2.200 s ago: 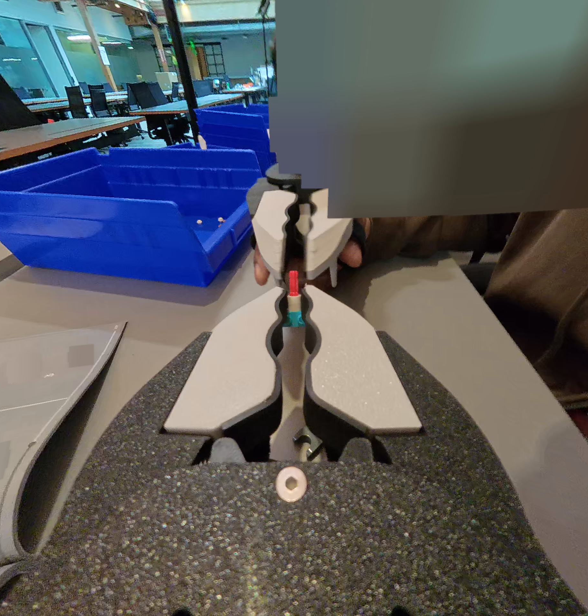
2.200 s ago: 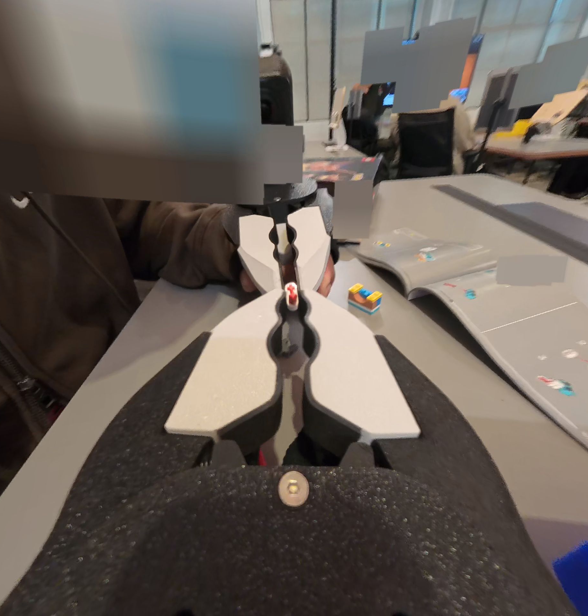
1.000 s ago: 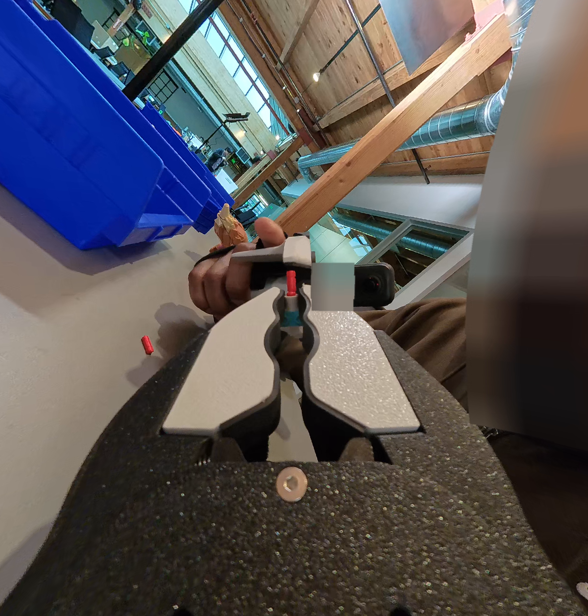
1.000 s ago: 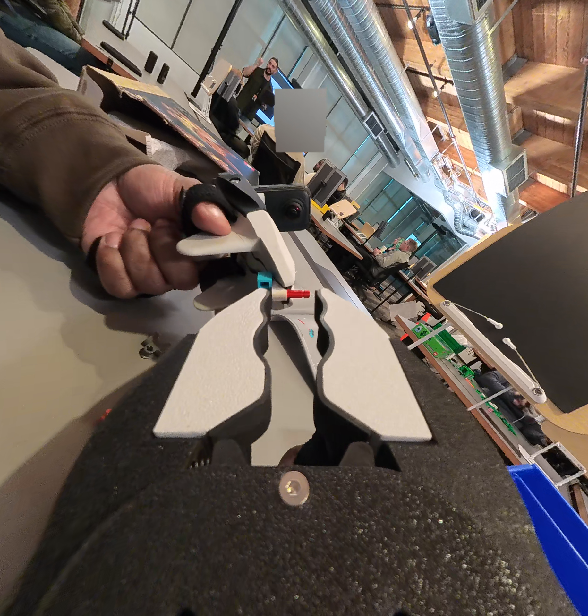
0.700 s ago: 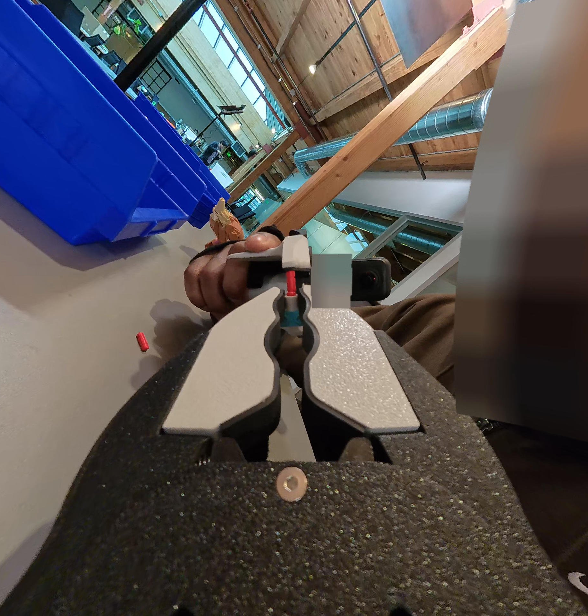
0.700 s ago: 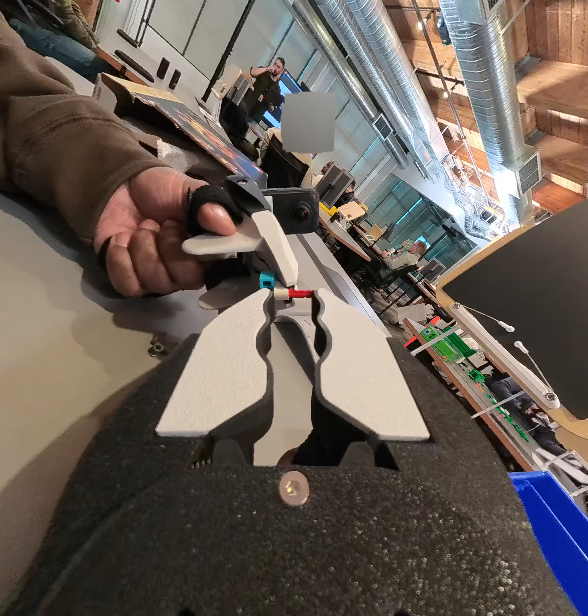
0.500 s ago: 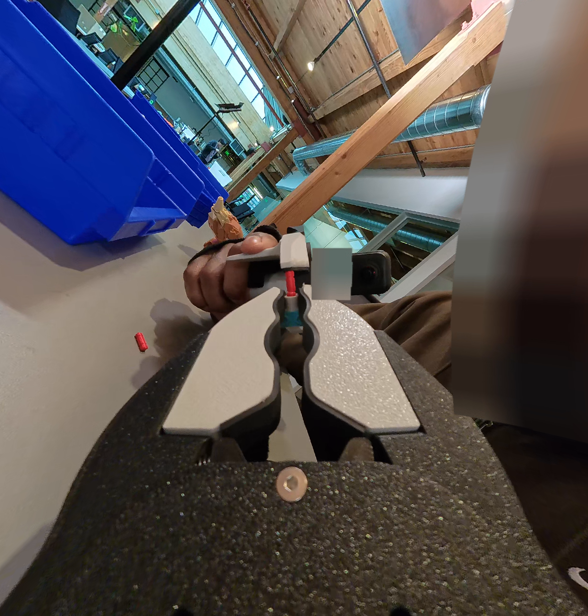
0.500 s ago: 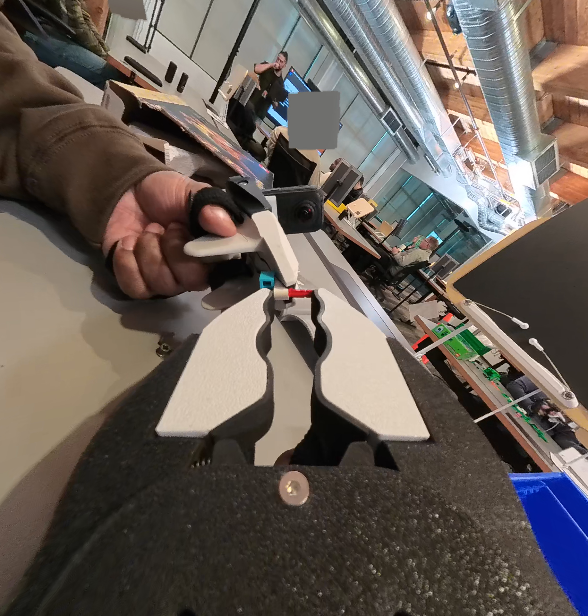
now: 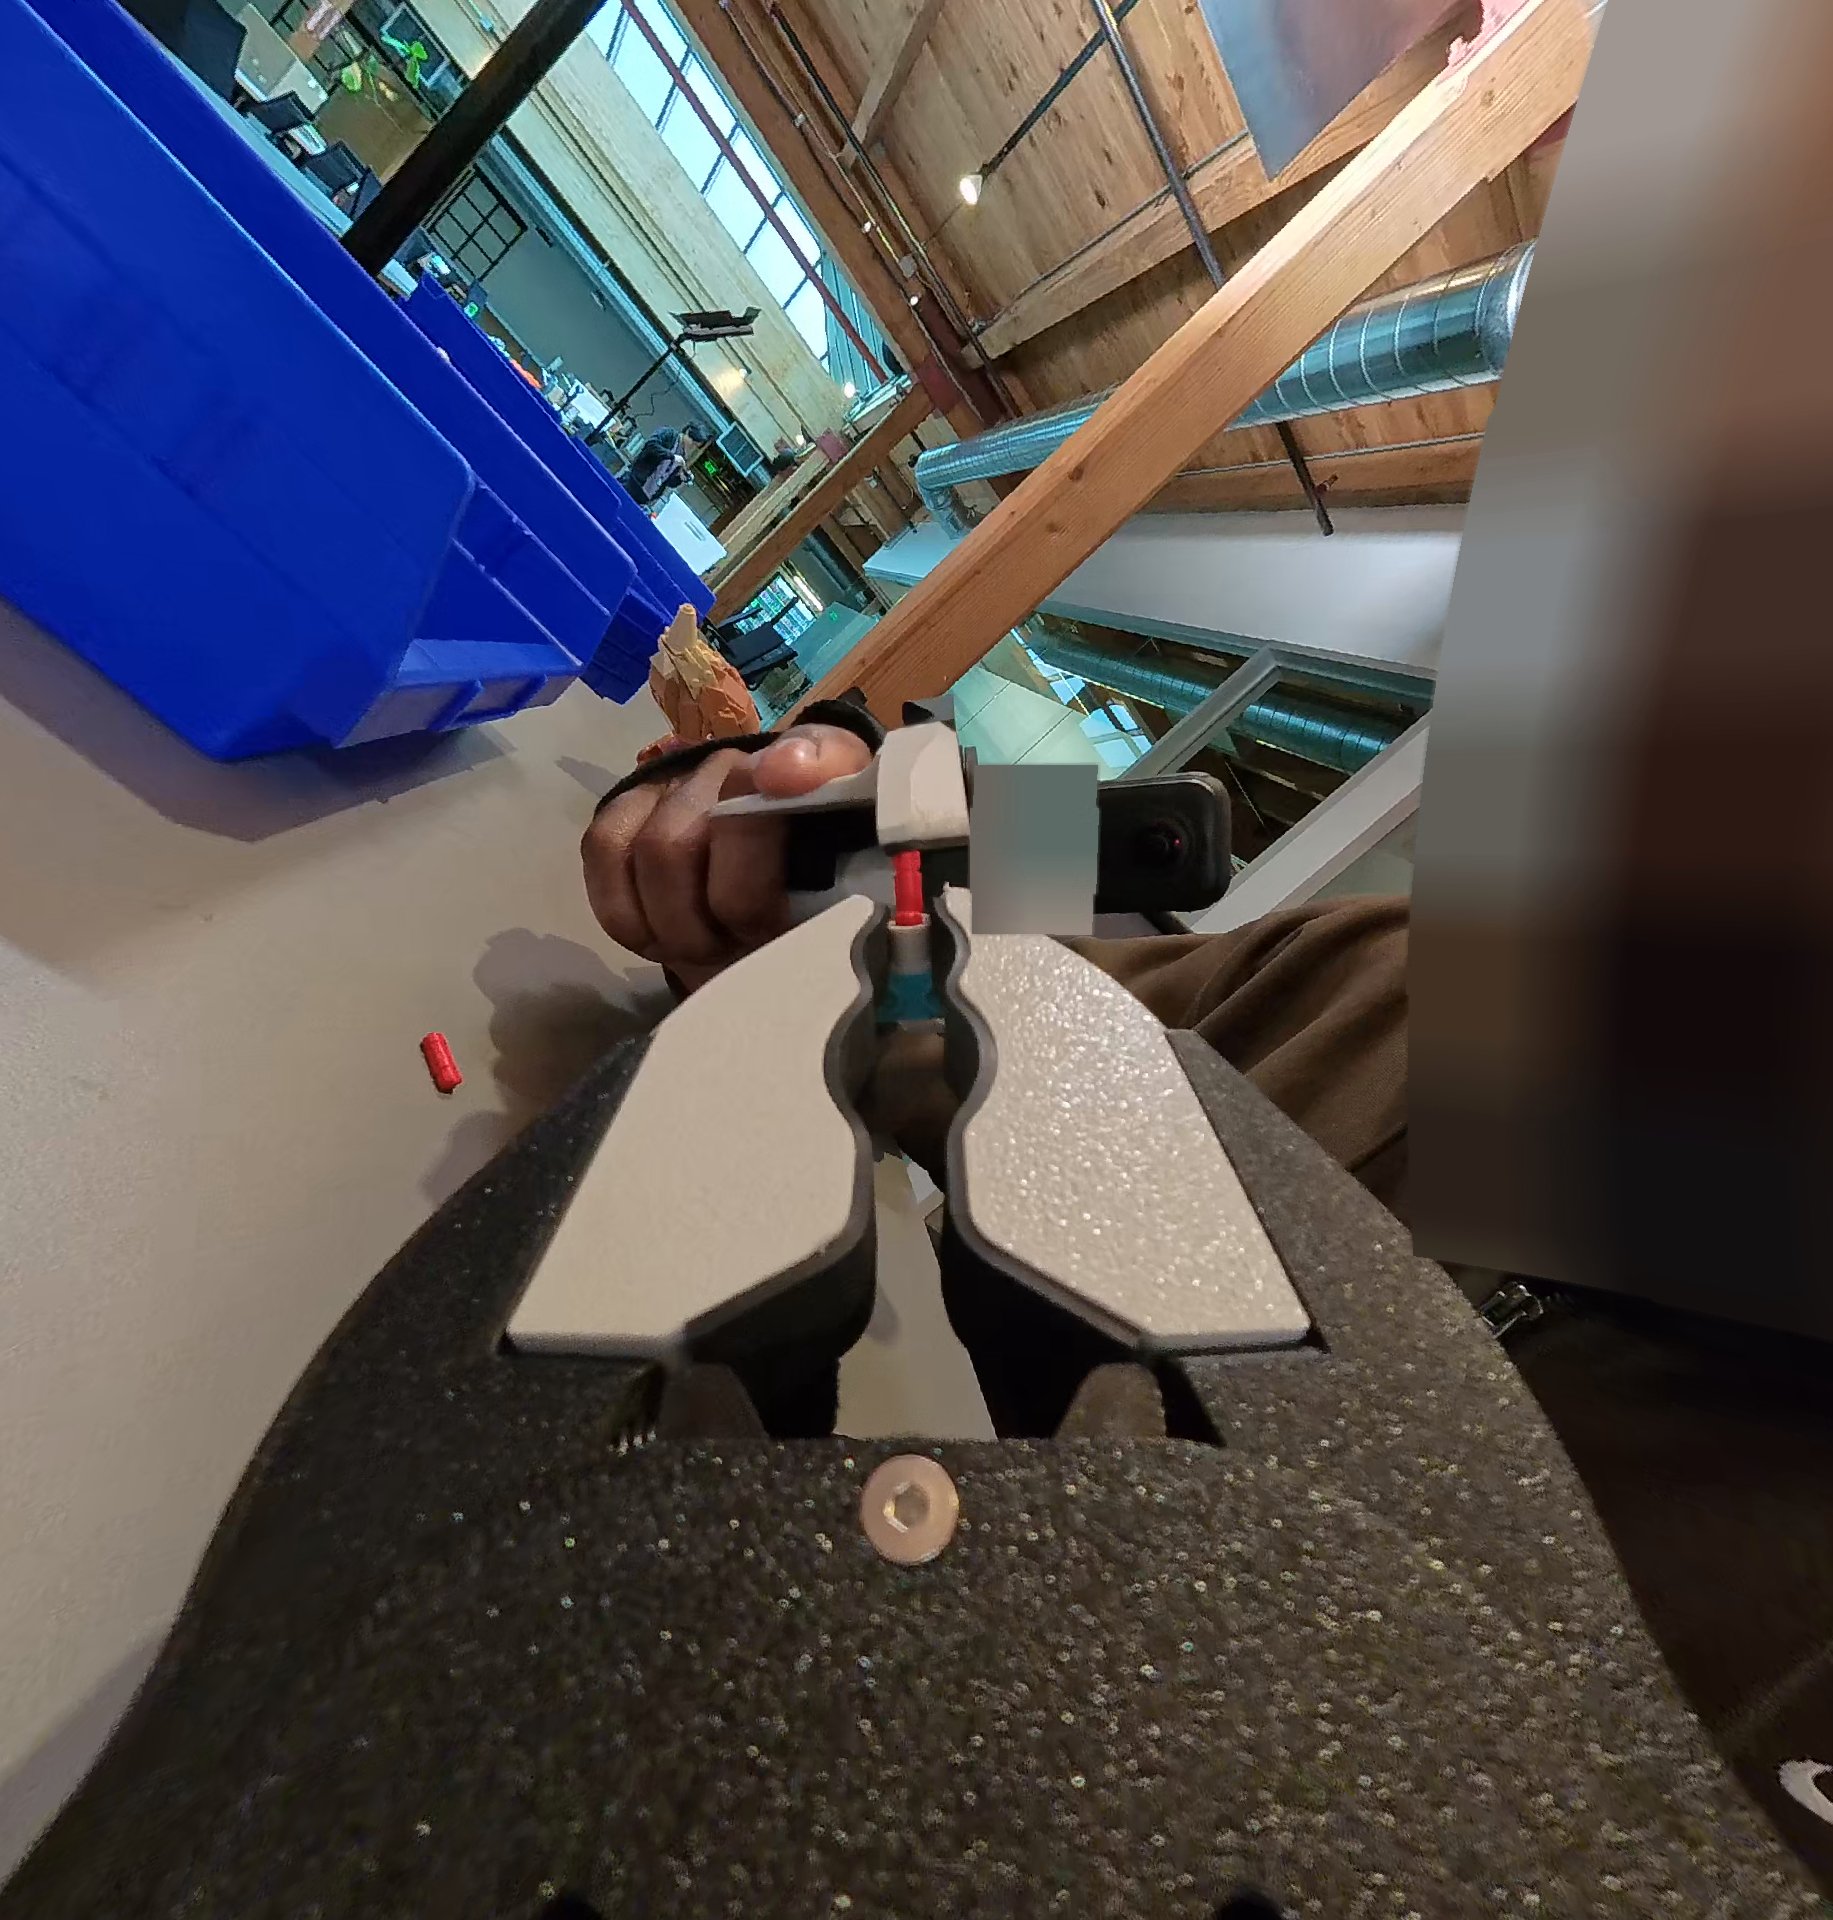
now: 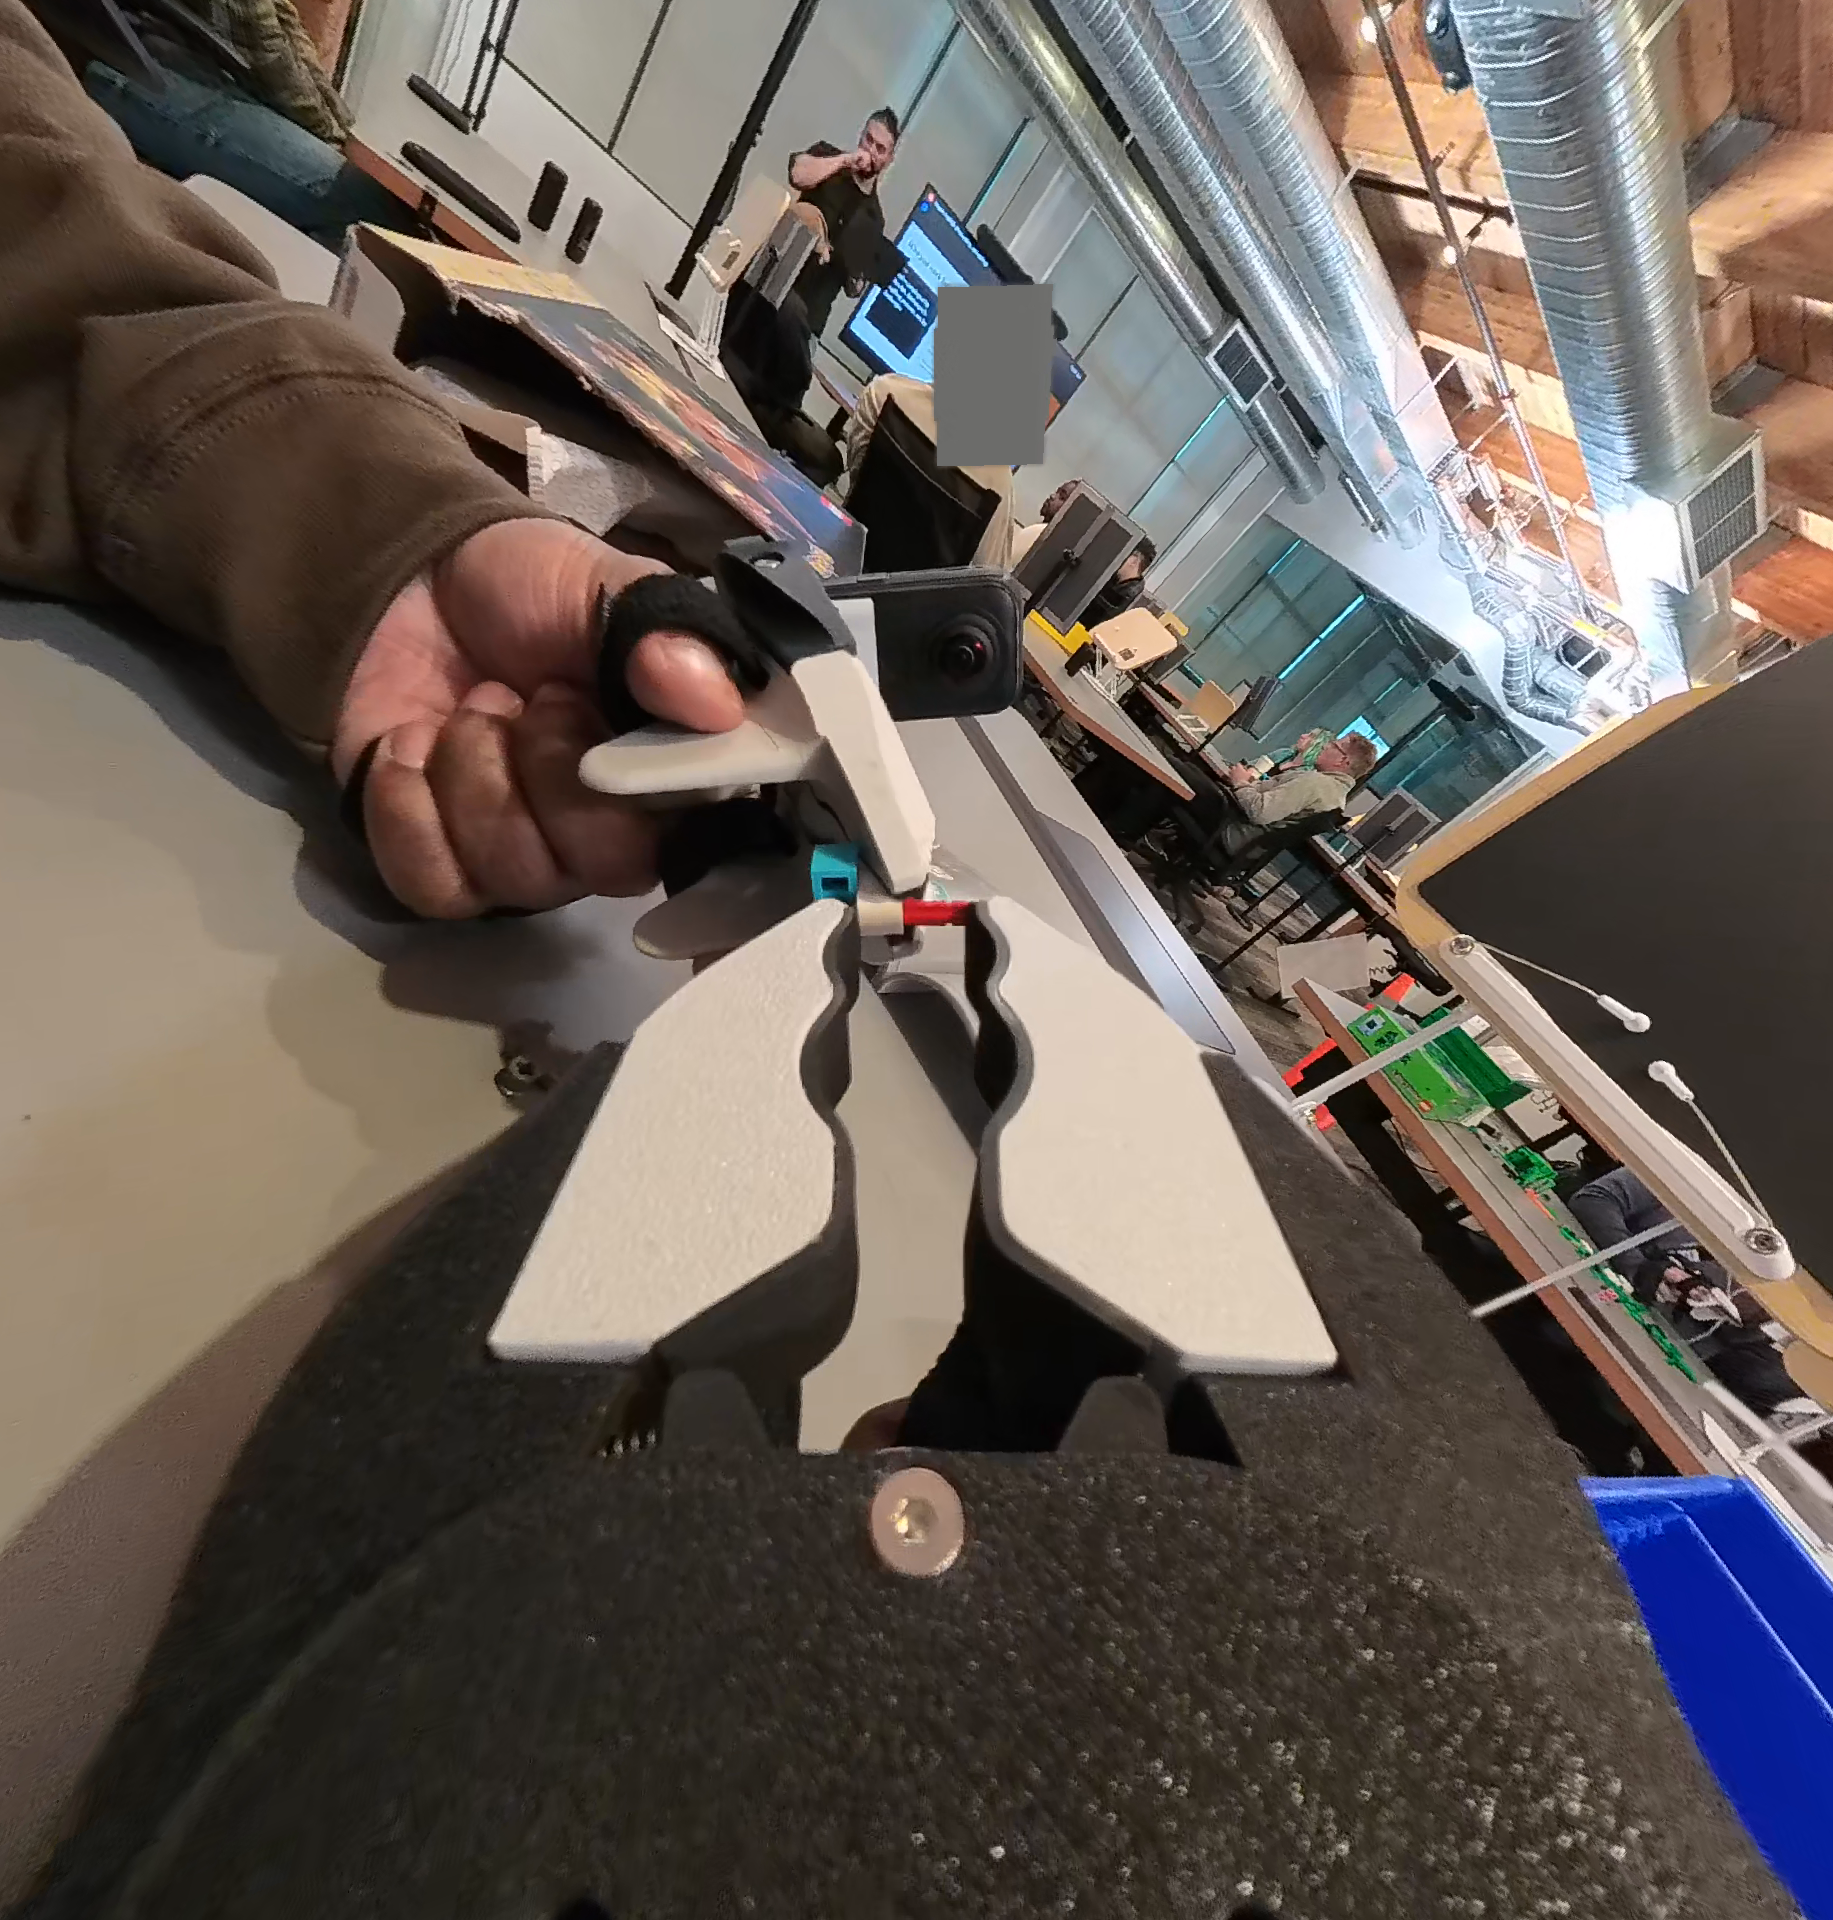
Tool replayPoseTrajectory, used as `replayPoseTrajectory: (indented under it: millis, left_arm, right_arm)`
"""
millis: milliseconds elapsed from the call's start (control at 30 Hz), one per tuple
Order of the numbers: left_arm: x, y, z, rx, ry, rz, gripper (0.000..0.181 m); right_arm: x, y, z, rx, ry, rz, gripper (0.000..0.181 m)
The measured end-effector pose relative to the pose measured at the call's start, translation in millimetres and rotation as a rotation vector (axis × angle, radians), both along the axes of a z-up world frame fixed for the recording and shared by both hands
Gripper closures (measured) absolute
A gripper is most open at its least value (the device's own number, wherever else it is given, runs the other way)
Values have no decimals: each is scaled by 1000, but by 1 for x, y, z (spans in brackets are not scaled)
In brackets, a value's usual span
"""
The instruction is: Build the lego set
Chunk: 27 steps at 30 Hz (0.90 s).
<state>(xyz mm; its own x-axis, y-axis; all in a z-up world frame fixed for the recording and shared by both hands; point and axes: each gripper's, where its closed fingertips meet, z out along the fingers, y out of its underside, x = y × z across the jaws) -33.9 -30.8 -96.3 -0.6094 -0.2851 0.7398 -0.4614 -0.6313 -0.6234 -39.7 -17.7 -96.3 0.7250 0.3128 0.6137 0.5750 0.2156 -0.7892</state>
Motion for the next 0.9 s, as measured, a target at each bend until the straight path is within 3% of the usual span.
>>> replayPoseTrajectory:
  millis: [533,733,900]
  left_arm:
    - [0,-2,2,15,-24,3,173]
    - [4,10,3,-5,-26,57,165]
    - [4,17,1,72,-37,101,160]
  right_arm:
    - [0,-2,2,33,0,-14,162]
    - [10,-3,8,39,80,-32,162]
    - [18,1,4,17,130,-55,162]
